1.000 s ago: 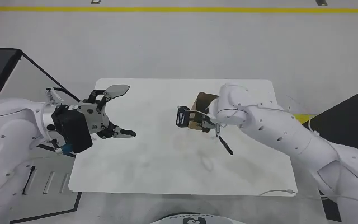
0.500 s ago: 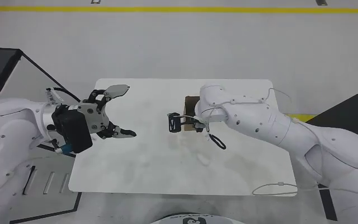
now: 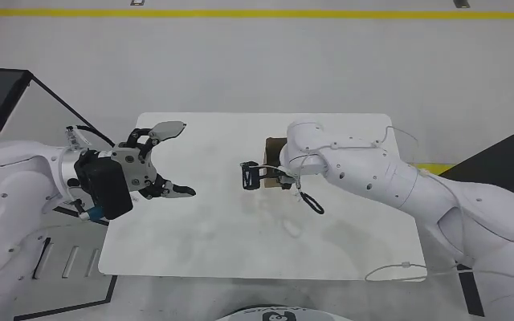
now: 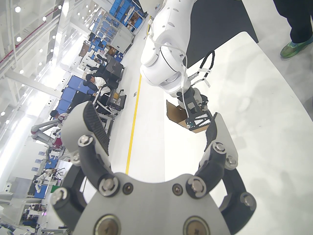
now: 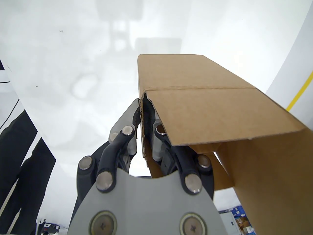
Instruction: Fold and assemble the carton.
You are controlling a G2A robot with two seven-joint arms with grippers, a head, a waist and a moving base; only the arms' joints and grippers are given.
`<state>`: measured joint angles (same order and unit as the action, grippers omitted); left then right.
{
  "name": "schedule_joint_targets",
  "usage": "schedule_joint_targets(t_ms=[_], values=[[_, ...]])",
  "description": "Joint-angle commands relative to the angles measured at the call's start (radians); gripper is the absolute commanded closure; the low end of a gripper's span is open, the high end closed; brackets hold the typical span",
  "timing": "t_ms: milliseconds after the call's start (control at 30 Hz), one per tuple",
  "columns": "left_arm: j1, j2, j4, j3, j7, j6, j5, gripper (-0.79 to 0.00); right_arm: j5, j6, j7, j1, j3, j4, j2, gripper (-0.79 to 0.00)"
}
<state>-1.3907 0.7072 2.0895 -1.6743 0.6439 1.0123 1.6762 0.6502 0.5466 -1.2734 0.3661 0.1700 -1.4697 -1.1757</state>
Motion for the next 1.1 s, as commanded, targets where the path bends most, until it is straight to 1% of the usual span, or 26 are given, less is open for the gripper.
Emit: schedule_joint_targets(t_ms=[0,133,300,500,767,867,1067], values=[[0.0,0.0,0.0,0.0,0.0,0.0,0.0,-0.785,0.022,-0.01,0.006,0.012,0.0,0.005,0.001,0.0],[0.0,0.0,0.0,0.0,0.0,0.0,0.0,-0.785,0.086,-0.019,-0.019,0.036,0.0,-0.018,0.003,0.0],[0.0,0.0,0.0,0.0,0.0,0.0,0.0,-0.785,0.153,-0.055,-0.055,0.082,0.0,-0.028,0.002,0.0],[0.0,0.0,0.0,0.0,0.0,0.0,0.0,-0.785,0.148,-0.078,-0.078,0.113,0.0,-0.024,-0.008,0.0],[0.0,0.0,0.0,0.0,0.0,0.0,0.0,-0.785,0.148,-0.076,-0.076,0.115,0.0,-0.021,-0.009,0.0],[0.0,0.0,0.0,0.0,0.0,0.0,0.0,-0.785,0.182,-0.073,-0.043,0.135,0.0,-0.009,-0.012,0.0],[0.0,0.0,0.0,0.0,0.0,0.0,0.0,-0.785,0.213,-0.045,-0.019,0.151,0.0,0.03,-0.037,0.0]])
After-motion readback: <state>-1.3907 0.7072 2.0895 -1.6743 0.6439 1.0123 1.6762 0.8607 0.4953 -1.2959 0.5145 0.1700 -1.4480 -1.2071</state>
